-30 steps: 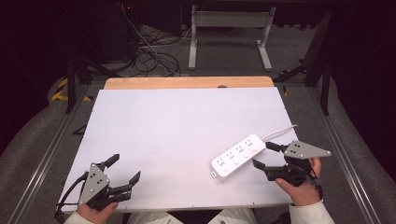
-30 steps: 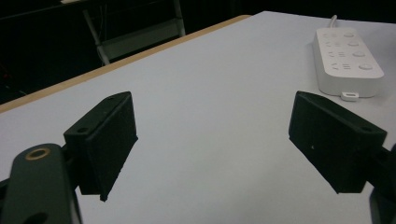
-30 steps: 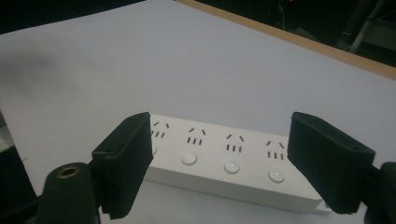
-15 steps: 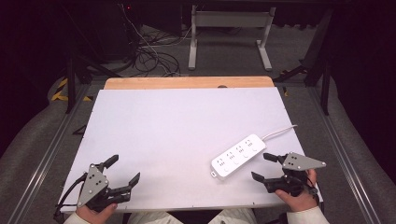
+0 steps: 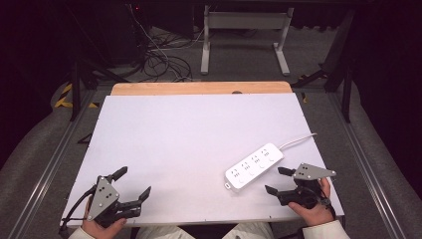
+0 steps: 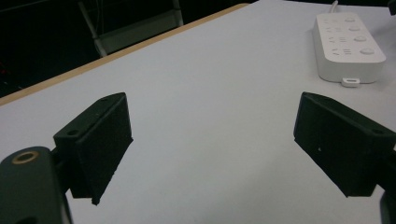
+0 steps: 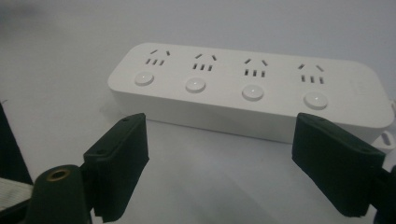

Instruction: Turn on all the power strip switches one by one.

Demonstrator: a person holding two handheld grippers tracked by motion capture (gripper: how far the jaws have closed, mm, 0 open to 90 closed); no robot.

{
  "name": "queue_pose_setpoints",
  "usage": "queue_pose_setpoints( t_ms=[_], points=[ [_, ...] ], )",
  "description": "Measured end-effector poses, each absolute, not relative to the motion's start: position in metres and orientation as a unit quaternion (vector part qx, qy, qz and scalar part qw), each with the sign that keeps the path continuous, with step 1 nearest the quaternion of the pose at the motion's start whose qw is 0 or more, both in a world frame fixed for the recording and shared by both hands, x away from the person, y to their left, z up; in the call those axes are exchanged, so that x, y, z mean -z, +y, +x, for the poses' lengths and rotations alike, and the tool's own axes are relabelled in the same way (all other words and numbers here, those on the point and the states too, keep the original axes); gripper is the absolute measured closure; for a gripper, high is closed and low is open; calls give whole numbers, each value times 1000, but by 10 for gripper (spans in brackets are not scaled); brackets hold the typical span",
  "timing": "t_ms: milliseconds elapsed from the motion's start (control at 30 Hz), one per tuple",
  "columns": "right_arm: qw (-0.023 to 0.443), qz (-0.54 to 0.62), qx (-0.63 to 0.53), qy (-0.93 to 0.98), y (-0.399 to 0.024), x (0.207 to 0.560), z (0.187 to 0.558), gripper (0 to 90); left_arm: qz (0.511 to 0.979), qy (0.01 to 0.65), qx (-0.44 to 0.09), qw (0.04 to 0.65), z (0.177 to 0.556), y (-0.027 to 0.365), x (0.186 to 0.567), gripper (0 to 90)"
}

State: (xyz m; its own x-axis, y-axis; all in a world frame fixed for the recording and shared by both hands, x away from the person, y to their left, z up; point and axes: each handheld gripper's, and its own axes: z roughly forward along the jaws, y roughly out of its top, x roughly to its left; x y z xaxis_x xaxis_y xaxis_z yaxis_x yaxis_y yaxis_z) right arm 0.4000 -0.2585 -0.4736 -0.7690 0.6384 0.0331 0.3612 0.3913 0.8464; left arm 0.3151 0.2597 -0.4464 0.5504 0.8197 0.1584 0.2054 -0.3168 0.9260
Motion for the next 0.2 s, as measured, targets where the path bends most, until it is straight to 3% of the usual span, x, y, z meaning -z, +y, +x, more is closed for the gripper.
queue_pose_setpoints(
  t_ms=[200],
  points=[
    [189, 298, -459, 815, -260, 470, 399, 211, 732, 362, -304, 490, 319, 265, 446, 109]
  ],
)
